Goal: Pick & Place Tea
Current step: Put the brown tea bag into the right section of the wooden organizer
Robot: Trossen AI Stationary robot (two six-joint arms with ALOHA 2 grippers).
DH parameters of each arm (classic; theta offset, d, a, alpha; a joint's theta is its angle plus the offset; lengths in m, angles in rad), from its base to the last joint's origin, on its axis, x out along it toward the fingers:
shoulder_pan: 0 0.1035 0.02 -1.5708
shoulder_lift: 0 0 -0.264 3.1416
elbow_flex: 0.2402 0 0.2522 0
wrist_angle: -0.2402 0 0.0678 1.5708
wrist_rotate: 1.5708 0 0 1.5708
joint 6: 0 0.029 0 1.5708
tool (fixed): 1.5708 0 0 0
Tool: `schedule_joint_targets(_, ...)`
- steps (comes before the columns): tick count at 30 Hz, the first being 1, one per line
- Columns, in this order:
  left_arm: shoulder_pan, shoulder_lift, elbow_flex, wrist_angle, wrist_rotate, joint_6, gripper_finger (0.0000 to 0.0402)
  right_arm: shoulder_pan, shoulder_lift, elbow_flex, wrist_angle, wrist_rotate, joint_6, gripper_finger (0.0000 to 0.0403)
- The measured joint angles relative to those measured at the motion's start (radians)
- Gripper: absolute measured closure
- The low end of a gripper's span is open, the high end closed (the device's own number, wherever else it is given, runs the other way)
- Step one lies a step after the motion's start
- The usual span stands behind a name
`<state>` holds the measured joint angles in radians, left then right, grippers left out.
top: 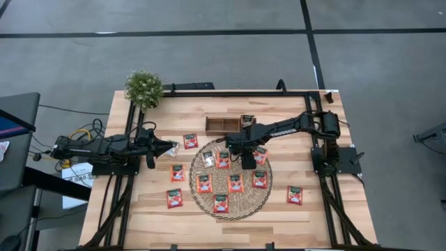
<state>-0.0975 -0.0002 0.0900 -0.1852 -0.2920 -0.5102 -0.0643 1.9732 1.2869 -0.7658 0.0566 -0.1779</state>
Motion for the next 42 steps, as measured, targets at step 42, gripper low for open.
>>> schedule_joint_targets(42, 0.000, 0.000, 0.000, 0.000, 0.000, 0.001, 0.0337, 0.038, 0.002, 0.345, -0.388, 0.371, -0.025, 0.0400)
